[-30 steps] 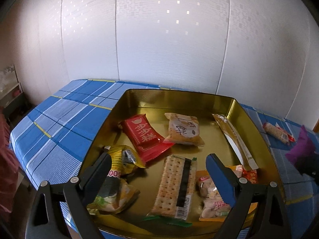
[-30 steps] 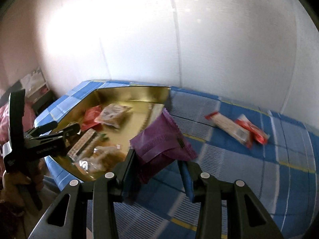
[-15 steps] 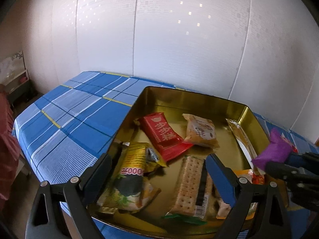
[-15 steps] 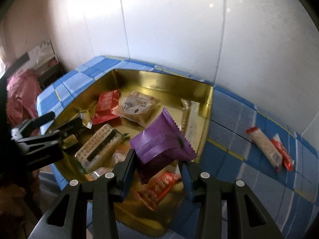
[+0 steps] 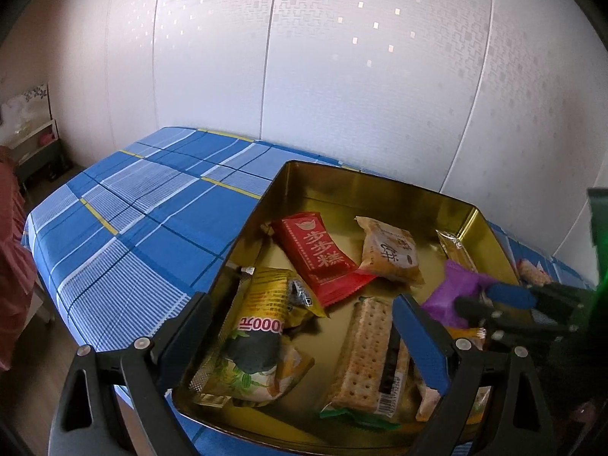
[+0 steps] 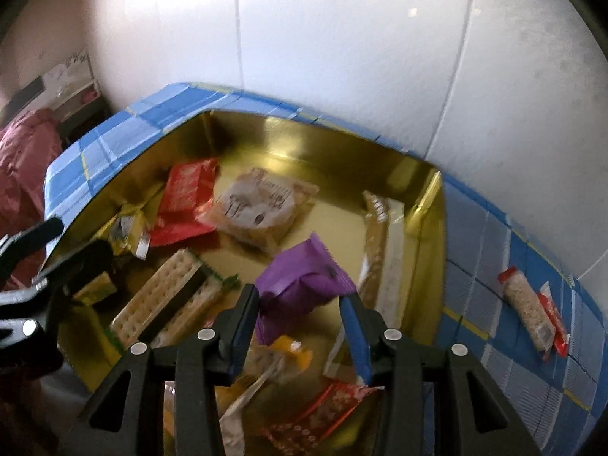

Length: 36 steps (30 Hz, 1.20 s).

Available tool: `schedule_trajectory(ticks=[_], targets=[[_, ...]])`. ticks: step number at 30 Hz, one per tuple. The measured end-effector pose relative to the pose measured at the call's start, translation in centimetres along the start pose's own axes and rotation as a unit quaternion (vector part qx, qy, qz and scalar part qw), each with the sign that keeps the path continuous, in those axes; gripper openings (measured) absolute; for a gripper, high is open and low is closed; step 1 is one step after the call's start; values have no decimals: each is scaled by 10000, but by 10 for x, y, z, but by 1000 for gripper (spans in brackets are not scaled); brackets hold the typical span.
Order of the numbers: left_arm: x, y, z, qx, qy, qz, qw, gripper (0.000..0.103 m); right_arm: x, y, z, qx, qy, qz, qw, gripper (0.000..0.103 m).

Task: Organize snacks
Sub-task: 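Carry the purple snack into the gold tin and open the right gripper, then grasp the red-and-white patterned cake with the right gripper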

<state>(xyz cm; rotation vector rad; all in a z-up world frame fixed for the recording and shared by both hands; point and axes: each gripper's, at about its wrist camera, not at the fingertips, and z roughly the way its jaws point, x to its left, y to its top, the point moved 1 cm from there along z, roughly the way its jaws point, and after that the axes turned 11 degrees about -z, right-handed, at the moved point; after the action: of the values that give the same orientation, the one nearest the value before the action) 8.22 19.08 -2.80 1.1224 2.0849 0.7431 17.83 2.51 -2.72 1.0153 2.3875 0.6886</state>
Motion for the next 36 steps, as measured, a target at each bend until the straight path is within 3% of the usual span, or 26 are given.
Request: schedule_trajectory(ticks=[7,22,29,33,36], targets=[[-2,-1,1,44,-19,-25,10000,96,-32,-28,-39,-558,-79,565,9968,45],[-32,-15,6,376,-571,166,9975,96,-91,-126,-62,-380,-188,1363,9898,49],[-60,-25,-9,198,-1244,364,9914,100,-136,-170,-59,-88,-510,1726,9836,49],[-75,-31,-16,160,-1567,476,9864,101,-171,-174,-63,-30,-757,1811,9806,49],[-88,-36,-19,106,-1650,644,9841,102,-200,-159,-62,-54,-978,1811,9786,49]])
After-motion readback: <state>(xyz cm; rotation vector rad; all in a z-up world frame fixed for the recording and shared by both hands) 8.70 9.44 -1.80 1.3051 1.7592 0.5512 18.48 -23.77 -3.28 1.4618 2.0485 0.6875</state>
